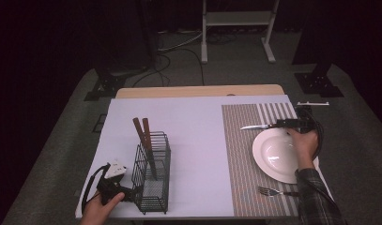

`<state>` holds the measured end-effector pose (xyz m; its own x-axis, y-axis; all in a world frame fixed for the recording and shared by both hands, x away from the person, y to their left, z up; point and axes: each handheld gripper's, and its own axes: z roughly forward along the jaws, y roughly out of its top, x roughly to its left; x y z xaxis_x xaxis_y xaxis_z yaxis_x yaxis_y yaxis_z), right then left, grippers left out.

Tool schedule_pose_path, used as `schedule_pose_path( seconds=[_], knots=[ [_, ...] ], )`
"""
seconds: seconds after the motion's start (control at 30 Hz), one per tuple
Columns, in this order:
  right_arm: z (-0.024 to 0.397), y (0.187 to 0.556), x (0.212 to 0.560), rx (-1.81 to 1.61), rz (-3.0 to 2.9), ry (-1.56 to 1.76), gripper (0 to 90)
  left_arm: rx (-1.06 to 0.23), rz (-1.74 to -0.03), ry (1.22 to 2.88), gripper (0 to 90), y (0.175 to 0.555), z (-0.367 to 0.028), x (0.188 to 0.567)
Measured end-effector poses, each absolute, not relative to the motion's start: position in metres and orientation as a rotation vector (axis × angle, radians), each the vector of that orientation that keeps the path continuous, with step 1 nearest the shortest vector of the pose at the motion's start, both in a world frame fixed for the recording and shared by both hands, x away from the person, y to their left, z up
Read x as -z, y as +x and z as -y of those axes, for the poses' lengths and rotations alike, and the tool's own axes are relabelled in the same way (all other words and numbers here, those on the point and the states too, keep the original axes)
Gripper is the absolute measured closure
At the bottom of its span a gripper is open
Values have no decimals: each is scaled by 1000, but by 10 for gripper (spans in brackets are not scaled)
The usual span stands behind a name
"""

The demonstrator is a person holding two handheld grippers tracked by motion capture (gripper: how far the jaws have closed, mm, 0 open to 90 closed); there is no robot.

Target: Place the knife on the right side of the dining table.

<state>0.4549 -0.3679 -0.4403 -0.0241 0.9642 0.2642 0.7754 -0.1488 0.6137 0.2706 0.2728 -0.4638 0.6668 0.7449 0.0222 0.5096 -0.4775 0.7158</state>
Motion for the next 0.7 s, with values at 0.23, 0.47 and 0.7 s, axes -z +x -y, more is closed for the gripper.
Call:
schedule_pose_path(
  seconds=[0.23, 0.47, 0.7],
  knots=[
    [366, 458, 442, -893, -1852, 1976, 231, -435, -963, 2183, 0, 271, -273, 464],
    [362, 460, 441, -799, -1876, 1938, 221, -435, -963, 2183, 0, 271, -273, 464],
    [364, 455, 433, -873, -1831, 1924, 220, -434, -964, 2182, 0, 271, -273, 464]
  ],
)
